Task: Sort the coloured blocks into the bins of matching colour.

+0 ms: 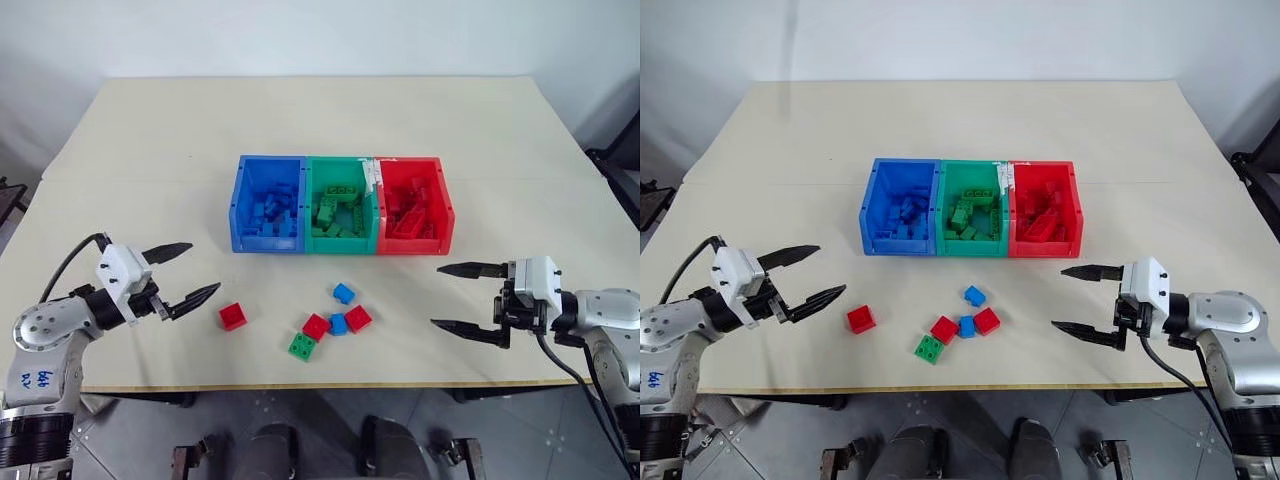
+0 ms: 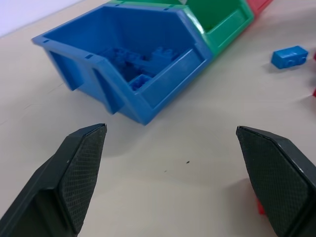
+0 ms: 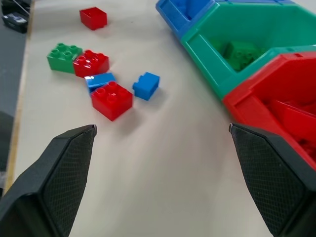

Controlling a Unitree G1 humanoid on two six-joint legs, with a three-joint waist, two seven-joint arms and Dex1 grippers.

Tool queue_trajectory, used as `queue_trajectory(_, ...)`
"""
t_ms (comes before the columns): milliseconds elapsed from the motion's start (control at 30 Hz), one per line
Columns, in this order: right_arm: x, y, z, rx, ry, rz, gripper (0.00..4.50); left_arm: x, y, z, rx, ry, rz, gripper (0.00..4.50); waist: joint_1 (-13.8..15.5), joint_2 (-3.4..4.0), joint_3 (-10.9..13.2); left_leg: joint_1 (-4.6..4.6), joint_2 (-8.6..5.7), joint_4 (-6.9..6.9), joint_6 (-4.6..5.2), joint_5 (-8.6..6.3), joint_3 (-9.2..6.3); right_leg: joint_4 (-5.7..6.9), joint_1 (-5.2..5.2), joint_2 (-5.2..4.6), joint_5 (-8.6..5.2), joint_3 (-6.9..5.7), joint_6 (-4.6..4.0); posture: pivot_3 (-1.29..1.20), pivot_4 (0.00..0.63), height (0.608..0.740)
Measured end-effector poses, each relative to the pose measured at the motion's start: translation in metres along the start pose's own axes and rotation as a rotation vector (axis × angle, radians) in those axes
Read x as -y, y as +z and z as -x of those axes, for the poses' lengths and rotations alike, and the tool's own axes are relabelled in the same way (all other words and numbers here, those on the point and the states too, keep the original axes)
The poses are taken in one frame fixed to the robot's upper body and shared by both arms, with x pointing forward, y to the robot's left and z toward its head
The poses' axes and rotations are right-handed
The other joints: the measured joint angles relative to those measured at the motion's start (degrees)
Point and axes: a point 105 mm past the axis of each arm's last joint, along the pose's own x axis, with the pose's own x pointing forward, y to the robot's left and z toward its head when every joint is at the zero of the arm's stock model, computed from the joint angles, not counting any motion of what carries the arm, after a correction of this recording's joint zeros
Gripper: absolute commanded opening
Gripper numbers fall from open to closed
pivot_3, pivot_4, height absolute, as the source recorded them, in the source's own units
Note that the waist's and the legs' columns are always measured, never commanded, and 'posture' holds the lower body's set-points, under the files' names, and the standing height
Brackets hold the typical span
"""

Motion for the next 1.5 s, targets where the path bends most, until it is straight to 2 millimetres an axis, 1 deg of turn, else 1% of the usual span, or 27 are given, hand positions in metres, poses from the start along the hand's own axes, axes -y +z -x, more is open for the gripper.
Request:
queue_trajectory(100, 0.0, -0.001, 0.0, 0.003, -0.002, -0.004, 4.5, 0.002, -0.002, 0.0, -0.011, -0.008, 0.01, 4.46, 0.0, 0.0, 0.0, 0.0, 0.01, 0.01, 0.0, 0.0, 0.0, 0.0, 0.0, 0.01, 0.0, 0.01, 0.0, 0.0, 0.15, 0.74)
queue_trajectory(167, 0.0, -0.002, 0.002, 0.0, -0.008, -0.003, 4.5, 0.01, -0.001, -0.004, -0.024, -0.05, 0.034, 4.46, 0.24, 0.0, 0.0, -0.02, 0.01, 0.03, 0.0, 0.0, -0.01, 0.0, 0.01, 0.0, 0.0, 0.0, 0.0, 0.0, 0.15, 0.74)
queue_trajectory(233, -0.001, -0.007, 0.01, -0.018, -0.022, -0.002, 4.5, 0.027, 0.003, -0.01, -0.023, -0.146, 0.049, 4.46, 0.73, 0.0, 0.0, -0.01, 0.04, 0.03, 0.01, -0.01, 0.0, -0.01, 0.01, -0.01, 0.0, 0.02, 0.0, 0.0, 0.15, 0.74)
queue_trajectory(300, -0.001, -0.014, 0.021, -0.067, -0.029, -0.007, 4.5, 0.049, 0.012, -0.018, -0.007, -0.263, 0.056, 4.46, 1.2, 0.0, 0.0, -0.02, 0.04, 0.06, 0.02, -0.02, 0.01, -0.01, 0.01, -0.02, 0.01, 0.04, 0.01, 0.0, 0.15, 0.74)
queue_trajectory(367, 0.002, -0.017, 0.032, -0.116, -0.029, 0.017, 4.5, 0.065, 0.022, -0.026, 0.024, -0.35, 0.062, 4.46, 1.26, 0.0, 0.0, -0.02, 0.03, 0.13, 0.03, -0.02, 0.02, 0.01, 0.03, 0.0, 0.01, 0.05, 0.01, 0.0, 0.15, 0.74)
queue_trajectory(433, 0.005, -0.02, 0.038, -0.152, -0.011, 0.034, 4.5, 0.076, 0.032, -0.034, 0.064, -0.398, 0.061, 4.46, 1.16, 0.0, 0.0, 0.0, 0.02, 0.2, -0.01, -0.04, 0.05, 0.01, 0.04, 0.12, 0.06, 0.07, -0.07, 0.0, 0.15, 0.74)
queue_trajectory(467, 0.005, -0.02, 0.037, -0.157, 0.001, 0.04, 4.5, 0.078, 0.035, -0.037, 0.077, -0.41, 0.055, 4.46, 1.15, 0.0, 0.0, 0.0, 0.05, 0.25, -0.05, -0.06, 0.05, 0.01, 0.04, 0.2, 0.07, 0.07, -0.1, 0.0, 0.15, 0.74)
queue_trajectory(533, 0.004, -0.021, 0.029, -0.16, 0.057, 0.044, 4.5, 0.082, 0.039, -0.041, 0.095, -0.425, 0.046, 4.46, 0.75, 0.01, 0.01, 0.02, 0.15, 0.34, -0.14, -0.1, 0.09, 0.02, 0.04, 0.36, 0.09, 0.14, -0.15, 0.0, 0.15, 0.74)
queue_trajectory(600, 0.003, -0.018, 0.014, -0.14, 0.12, 0.039, 4.5, 0.084, 0.037, -0.041, 0.088, -0.43, 0.046, 4.46, 0.15, 0.02, 0.01, 0.04, 0.23, 0.37, -0.18, -0.12, 0.1, 0.03, 0.04, 0.44, 0.1, 0.14, -0.19, 0.0, 0.15, 0.74)
queue_trajectory(633, 0.004, -0.014, -0.002, -0.112, 0.173, 0.037, 4.5, 0.086, 0.032, -0.037, 0.067, -0.439, 0.059, 4.46, -0.51, 0.02, 0.01, 0.06, 0.3, 0.38, -0.22, -0.13, 0.09, 0.02, 0.03, 0.51, 0.11, 0.19, -0.22, 0.0, 0.15, 0.74)
queue_trajectory(700, -0.001, -0.008, -0.024, -0.085, 0.263, 0.029, 4.5, 0.09, 0.026, -0.032, 0.039, -0.459, 0.081, 4.46, -0.59, 0.04, 0.03, 0.07, 0.34, 0.39, -0.24, -0.15, 0.04, 0.03, 0.02, 0.54, 0.11, 0.18, -0.26, 0.0, 0.15, 0.74)
queue_trajectory(800, -0.004, -0.002, -0.053, -0.055, 0.357, 0.023, 4.5, 0.091, 0.016, -0.02, -0.005, -0.446, 0.098, 4.46, -0.32, 0.1, 0.06, -0.04, 0.35, 0.58, -0.24, -0.21, 0.0, 0.04, -0.01, 0.53, 0.1, 0.17, -0.26, 0.0, 0.15, 0.74)
queue_trajectory(867, -0.005, 0.001, -0.069, -0.054, 0.411, 0.038, 4.5, 0.088, 0.012, -0.013, -0.019, -0.419, 0.09, 4.46, 0.14, 0.12, 0.07, -0.14, 0.41, 0.75, -0.17, -0.31, -0.08, 0.05, -0.01, 0.51, 0.11, 0.15, -0.26, 0.0, 0.15, 0.74)
queue_trajectory(933, -0.004, -0.004, -0.08, -0.089, 0.449, 0.048, 4.5, 0.087, 0.007, -0.005, -0.041, -0.391, 0.1, 4.46, 0.28, 0.11, 0.07, -0.1, 0.37, 0.81, -0.1, -0.41, -0.09, 0.04, 0.01, 0.49, 0.12, 0.22, -0.24, 0.0, 0.15, 0.74)
queue_trajectory(1000, -0.005, -0.015, -0.09, -0.133, 0.485, 0.04, 4.5, 0.088, 0.001, 0.001, -0.058, -0.361, 0.116, 4.46, 0.17, 0.11, 0.07, -0.1, 0.31, 0.82, -0.07, -0.45, -0.1, 0.03, 0.01, 0.49, 0.12, 0.24, -0.23, 0.0, 0.15, 0.74)
queue_trajectory(1067, -0.007, -0.023, -0.099, -0.146, 0.506, 0.03, 4.5, 0.089, 0.001, 0.002, -0.054, -0.332, 0.119, 4.46, 0.21, 0.12, 0.07, -0.12, 0.33, 0.82, -0.09, -0.47, -0.1, 0.04, -0.01, 0.5, 0.12, 0.22, -0.23, 0.0, 0.15, 0.74)
queue_trajectory(1133, -0.007, -0.025, -0.105, -0.144, 0.516, 0.031, 4.5, 0.09, 0.004, 0.002, -0.039, -0.309, 0.108, 4.46, -0.01, 0.13, 0.08, -0.12, 0.32, 0.81, -0.1, -0.47, -0.1, 0.03, -0.02, 0.5, 0.12, 0.23, -0.23, 0.0, 0.15, 0.74)
queue_trajectory(1233, -0.008, -0.026, -0.11, -0.132, 0.525, 0.046, 3.95, 0.09, 0.005, 0.003, -0.037, -0.289, 0.1, 4.5, -0.3, 0.13, 0.08, -0.11, 0.33, 0.81, -0.11, -0.48, -0.09, 0.04, -0.02, 0.52, 0.12, 0.23, -0.23, 0.0, 0.15, 0.74)
queue_trajectory(1300, -0.009, -0.027, -0.111, -0.132, 0.53, 0.047, 3.33, 0.09, 0.004, 0.004, -0.04, -0.277, 0.099, 4.5, -0.31, 0.13, 0.08, -0.1, 0.33, 0.81, -0.11, -0.48, -0.08, 0.03, -0.02, 0.53, 0.12, 0.23, -0.23, 0.0, 0.15, 0.74)
queue_trajectory(1433, -0.011, -0.026, -0.113, -0.117, 0.536, 0.07, 1.96, 0.088, 0.005, 0.003, -0.033, -0.253, 0.084, 4.5, -0.28, 0.13, 0.08, -0.1, 0.33, 0.81, -0.13, -0.49, -0.09, 0.04, -0.02, 0.52, 0.12, 0.24, -0.23, 0.0, 0.15, 0.74)
queue_trajectory(1467, -0.012, -0.027, -0.113, -0.115, 0.537, 0.071, 1.64, 0.088, 0.005, 0.002, -0.03, -0.249, 0.082, 4.5, -0.28, 0.13, 0.08, -0.1, 0.33, 0.81, -0.13, -0.5, -0.08, 0.04, -0.02, 0.53, 0.12, 0.24, -0.23, 0.0, 0.15, 0.74)
queue_trajectory(1500, -0.013, -0.028, -0.112, -0.111, 0.536, 0.066, 1.43, 0.087, 0.006, 0.002, -0.027, -0.248, 0.078, 4.5, -0.27, 0.13, 0.08, -0.1, 0.33, 0.81, -0.13, -0.5, -0.08, 0.04, -0.02, 0.53, 0.12, 0.24, -0.23, 0.0, 0.15, 0.74)
